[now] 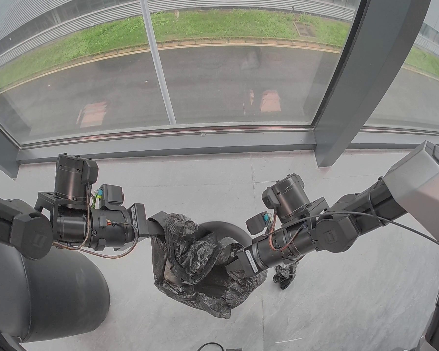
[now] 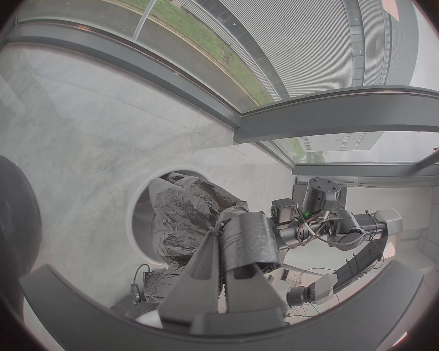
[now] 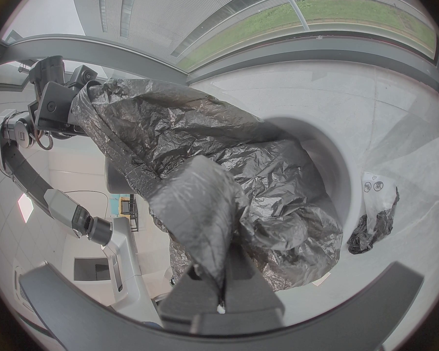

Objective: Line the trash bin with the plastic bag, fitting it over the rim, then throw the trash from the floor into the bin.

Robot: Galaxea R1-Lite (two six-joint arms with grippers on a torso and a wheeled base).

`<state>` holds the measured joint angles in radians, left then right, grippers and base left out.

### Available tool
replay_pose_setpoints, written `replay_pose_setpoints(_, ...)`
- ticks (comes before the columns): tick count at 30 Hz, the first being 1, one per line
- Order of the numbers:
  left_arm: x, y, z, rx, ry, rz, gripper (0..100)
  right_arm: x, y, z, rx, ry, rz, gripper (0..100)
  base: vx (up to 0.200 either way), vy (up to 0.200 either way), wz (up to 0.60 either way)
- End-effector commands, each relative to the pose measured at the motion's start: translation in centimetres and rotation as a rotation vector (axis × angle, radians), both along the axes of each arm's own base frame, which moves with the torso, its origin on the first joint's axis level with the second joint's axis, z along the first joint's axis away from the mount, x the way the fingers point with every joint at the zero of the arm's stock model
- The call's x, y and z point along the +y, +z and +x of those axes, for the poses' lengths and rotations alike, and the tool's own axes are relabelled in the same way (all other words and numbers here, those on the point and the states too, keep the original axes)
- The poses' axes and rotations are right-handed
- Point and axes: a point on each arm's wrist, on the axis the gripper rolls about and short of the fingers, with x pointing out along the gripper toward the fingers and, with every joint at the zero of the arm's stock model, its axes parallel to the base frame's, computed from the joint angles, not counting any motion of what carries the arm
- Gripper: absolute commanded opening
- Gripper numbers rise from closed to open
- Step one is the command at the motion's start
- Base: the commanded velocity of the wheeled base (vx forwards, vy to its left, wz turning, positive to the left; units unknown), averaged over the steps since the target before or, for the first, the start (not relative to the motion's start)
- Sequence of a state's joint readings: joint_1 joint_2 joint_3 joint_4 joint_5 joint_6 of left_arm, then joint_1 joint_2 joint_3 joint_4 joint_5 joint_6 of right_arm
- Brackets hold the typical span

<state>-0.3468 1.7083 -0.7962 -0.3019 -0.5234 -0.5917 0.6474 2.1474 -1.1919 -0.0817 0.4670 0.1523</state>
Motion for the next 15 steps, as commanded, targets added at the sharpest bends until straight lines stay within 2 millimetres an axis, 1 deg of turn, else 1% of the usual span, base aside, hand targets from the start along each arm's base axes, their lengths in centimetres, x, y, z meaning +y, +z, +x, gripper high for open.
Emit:
replay_pose_setpoints(1,0.6,0.1,0.5,-0.018,0.016,0.010,0,1.3,-0.8,0.4,0.005,0.014,-0.003,0,0.000,0.000,0.00)
replay_pose_setpoints(8,1.7,0.2,1.0,-0.045,0.030,0.036,0,2.8,-1.0,0.3,-0.002,0.041,0.002,0,0.000,0.000,0.00)
replay_pose_setpoints(12,1.9,-0.1,1.4,-0.038,0.038,0.043,0,2.8,-1.3,0.5,-0.001,0.040,-0.003,0,0.000,0.000,0.00)
replay_pose_setpoints(15,1.7,-1.0,1.7,-0.017,0.035,0.051,0,2.5,-1.6,0.8,0.001,0.034,-0.009,0,0.000,0.000,0.00)
